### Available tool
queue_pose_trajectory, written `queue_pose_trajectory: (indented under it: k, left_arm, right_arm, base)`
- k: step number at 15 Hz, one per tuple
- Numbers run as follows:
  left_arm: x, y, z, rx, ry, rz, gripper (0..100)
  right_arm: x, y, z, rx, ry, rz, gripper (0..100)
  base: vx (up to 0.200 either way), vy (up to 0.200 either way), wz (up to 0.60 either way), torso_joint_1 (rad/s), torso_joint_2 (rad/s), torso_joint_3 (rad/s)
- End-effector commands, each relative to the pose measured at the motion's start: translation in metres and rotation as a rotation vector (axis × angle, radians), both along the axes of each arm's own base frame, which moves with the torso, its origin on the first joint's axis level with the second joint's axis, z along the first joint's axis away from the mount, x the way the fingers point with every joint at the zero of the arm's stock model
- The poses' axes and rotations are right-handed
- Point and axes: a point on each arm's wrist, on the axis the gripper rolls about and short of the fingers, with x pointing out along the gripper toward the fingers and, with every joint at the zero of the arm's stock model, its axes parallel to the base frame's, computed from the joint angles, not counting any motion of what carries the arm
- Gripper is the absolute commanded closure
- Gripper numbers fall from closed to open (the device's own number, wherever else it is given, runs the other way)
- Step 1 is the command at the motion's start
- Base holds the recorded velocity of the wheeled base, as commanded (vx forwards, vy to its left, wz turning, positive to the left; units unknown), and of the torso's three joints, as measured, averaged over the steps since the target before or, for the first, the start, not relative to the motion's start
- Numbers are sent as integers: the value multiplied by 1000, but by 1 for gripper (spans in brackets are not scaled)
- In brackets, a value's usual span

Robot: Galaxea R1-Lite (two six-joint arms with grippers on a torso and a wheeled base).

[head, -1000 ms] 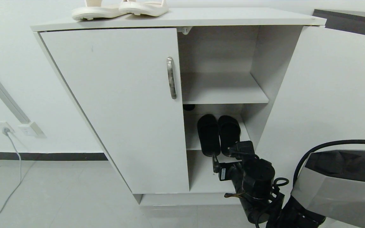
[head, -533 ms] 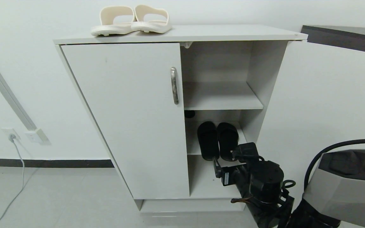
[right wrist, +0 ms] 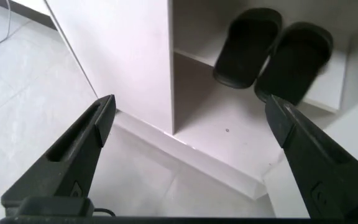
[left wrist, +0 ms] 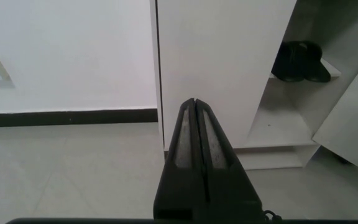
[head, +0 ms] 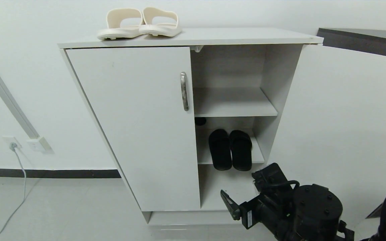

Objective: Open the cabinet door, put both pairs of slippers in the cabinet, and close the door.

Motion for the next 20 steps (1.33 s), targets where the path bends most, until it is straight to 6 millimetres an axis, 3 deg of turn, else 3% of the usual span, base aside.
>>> queue_pose_trajectory:
  k: [1, 15, 20]
  left_arm:
    - [0, 0, 0, -1, 1, 0, 100]
    - [0, 0, 0, -1, 1, 0, 100]
    - [0, 0, 0, -2, 1, 2, 100]
  right_arm:
    - [-3, -2, 2, 4, -2, 4, 0]
    - [-5, -4, -4, -1, -7, 12, 0]
    - [-7, -5, -7, -24, -17, 19, 0]
  base:
    - [0, 200, 0, 2, 2, 12]
    - [0, 200, 0, 3, 2, 1]
    - [0, 0, 0, 0, 0, 0]
